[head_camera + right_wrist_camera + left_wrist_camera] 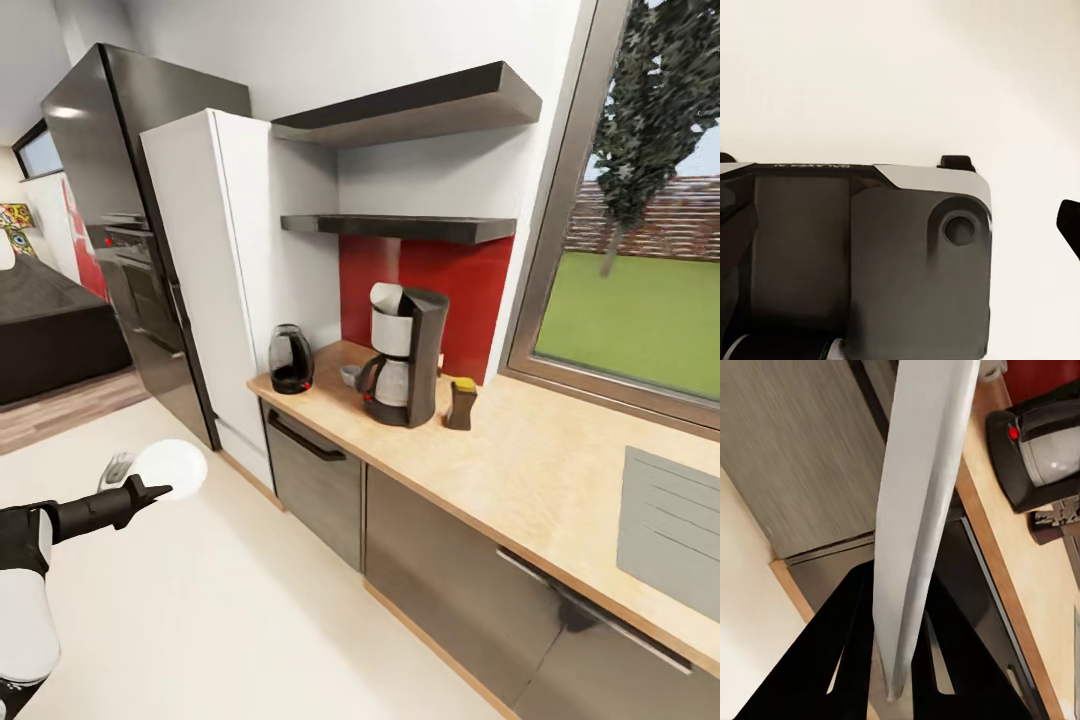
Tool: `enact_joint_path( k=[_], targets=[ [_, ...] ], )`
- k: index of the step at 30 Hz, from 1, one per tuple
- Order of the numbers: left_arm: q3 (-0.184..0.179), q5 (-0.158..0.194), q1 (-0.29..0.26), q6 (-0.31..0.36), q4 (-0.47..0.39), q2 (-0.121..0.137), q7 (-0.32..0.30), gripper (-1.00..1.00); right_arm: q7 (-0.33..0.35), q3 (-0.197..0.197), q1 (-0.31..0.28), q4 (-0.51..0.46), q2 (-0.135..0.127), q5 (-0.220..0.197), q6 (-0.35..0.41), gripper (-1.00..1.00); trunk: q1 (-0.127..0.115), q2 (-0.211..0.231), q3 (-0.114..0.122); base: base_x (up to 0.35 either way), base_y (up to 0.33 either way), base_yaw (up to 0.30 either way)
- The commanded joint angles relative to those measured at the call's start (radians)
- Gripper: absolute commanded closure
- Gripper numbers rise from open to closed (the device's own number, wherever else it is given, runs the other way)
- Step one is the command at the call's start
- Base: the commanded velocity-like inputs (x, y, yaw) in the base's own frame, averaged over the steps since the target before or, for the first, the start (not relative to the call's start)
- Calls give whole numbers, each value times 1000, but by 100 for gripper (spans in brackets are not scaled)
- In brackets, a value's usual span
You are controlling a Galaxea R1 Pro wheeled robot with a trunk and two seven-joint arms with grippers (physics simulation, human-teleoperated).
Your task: Set up a coffee station on the kitchen countertop: keep the coffee maker on the countertop, move the bottle of coffee from the kitchen shelf to the counter next to the coffee maker, place a paper coffee filter on top of the coffee maker, put the saucer next to the coffee maker with the coffee cup on the saucer, and place the electric kettle next to the coffee maker.
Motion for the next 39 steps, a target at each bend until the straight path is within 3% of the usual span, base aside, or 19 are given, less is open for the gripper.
enact_joint_path(
  k=[1,16,25,36,37,39],
  targets=[
    [5,-11,-2,4,0,-1,-9,100,-1,8,-1,1,0,-9,-2,-100,1,-2,-2,210,291,0],
    [5,-13,-2,2,1,-8,-4,100,1,7,-2,-1,-4,-10,-3,-100,1,-2,-2,223,291,-12],
    [5,-14,1,2,0,-8,-4,100,1,7,-2,-1,-4,-11,-3,-100,1,-2,-2,208,290,-230],
    [5,-13,2,2,0,-9,-4,100,1,7,-1,-1,-4,-10,-3,-100,1,-2,-2,19,304,-261],
    [5,-16,3,-9,-1,-47,-3,100,2,7,-1,-1,-4,-11,-3,-100,1,-2,-2,0,43,-262],
    [3,-19,6,-26,-1,-76,0,100,2,7,-1,-1,-4,-11,-3,-100,1,-2,-2,0,23,-262]
  ],
)
